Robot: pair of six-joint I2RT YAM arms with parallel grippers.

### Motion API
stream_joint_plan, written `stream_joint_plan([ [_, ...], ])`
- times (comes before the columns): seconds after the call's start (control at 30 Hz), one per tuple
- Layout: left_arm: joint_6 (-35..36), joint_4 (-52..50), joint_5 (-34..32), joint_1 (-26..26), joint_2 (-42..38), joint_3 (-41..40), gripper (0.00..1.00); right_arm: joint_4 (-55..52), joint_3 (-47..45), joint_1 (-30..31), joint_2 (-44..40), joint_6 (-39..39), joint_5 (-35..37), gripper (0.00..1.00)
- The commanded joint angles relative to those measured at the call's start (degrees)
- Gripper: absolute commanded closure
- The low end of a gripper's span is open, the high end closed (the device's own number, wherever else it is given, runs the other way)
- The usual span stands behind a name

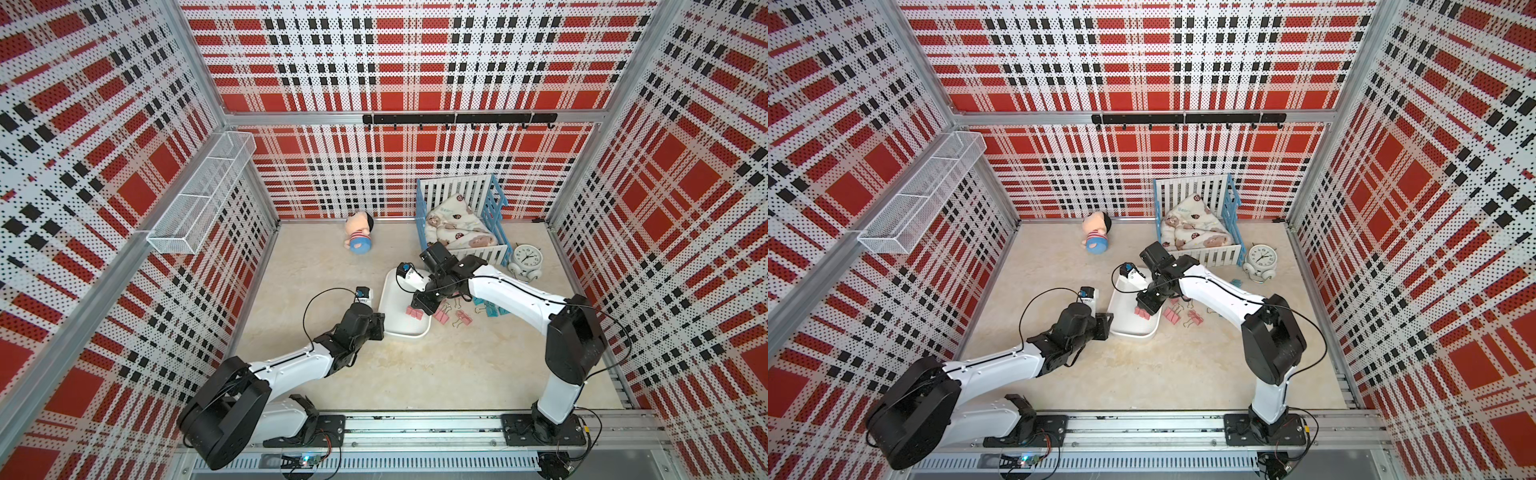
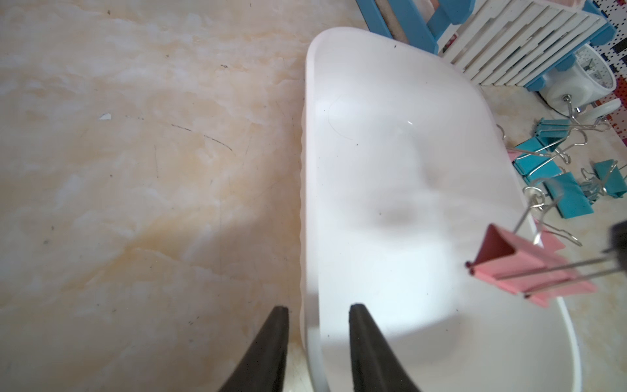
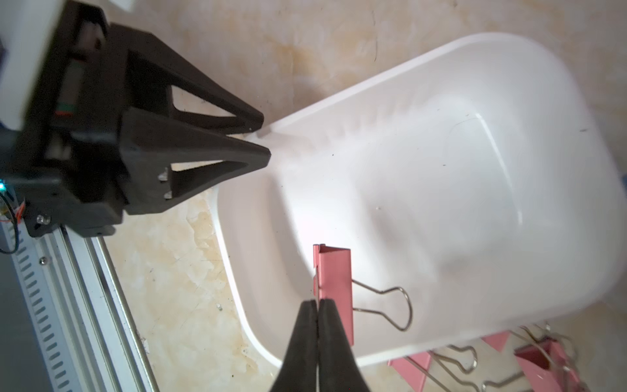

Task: Take out the binder clips from the storage box
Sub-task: Pick up the binder clip from the storage box.

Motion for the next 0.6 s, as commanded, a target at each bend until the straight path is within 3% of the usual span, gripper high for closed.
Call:
stream_joint_plan([
  [0.0,-0.1,0.4,-0.7,-0.4,-1.3,-0.2,0.63,0.7,-0.9,-2.0,-5.4,3.1,1.3,1.0],
  [0.23,-0.1,1.0,-0.5,-0.7,-1.9,-0.5,0.63,3.4,-9.3,-5.7,-14.8,10.3,0.2,1.0],
  [0.57,-0.3,1.1,-0.4,-1.3,-3.1,-1.6,0.63,8.3,-25.7,-6.5,-24.7,19.1,-2.8,1.0],
])
